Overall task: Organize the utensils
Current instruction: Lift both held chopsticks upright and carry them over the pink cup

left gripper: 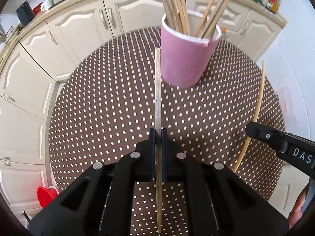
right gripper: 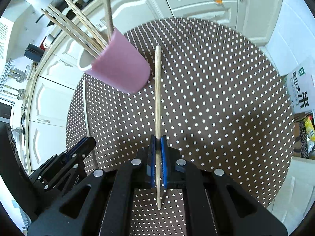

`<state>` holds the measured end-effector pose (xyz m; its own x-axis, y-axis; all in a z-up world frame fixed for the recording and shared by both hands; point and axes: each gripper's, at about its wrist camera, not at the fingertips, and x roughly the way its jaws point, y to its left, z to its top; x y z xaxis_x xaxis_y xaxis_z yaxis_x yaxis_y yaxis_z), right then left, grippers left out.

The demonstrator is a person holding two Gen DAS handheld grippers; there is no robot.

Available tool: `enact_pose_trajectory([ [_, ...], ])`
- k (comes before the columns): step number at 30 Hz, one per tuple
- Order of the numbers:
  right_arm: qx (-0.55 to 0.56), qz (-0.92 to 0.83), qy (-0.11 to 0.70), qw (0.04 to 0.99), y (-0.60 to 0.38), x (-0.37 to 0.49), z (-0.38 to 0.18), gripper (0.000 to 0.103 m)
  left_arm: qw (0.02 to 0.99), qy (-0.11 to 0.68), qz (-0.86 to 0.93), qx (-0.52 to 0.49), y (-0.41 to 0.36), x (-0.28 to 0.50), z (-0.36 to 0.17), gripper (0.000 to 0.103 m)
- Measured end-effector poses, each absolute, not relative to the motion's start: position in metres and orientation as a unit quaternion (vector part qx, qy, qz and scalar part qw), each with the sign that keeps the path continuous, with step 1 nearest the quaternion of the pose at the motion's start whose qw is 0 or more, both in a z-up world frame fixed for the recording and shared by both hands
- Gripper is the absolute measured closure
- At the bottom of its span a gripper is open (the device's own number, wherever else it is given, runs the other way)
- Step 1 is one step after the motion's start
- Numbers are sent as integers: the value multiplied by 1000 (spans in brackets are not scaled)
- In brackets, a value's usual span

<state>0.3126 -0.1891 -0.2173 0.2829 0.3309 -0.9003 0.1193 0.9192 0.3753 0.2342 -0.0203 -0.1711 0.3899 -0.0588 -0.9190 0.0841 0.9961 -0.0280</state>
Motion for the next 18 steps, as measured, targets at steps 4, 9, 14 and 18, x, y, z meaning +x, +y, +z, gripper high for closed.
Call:
enact_pose_trajectory([
  [4,186,70,578,791,-194,313,-200,99,847,529,-43,3,-16,233,-147,96],
  [9,185,71,557,807,-201,316,-181,99,861,507,-43,-13,-10,235,-120,96],
  [14,181,71,534,823,-204,316,-159,99,873,485,-42,-30,-5,237,-107,96],
  [18,182,72,516,834,-205,316,-146,99,883,465,-40,-40,-2,241,-95,96],
])
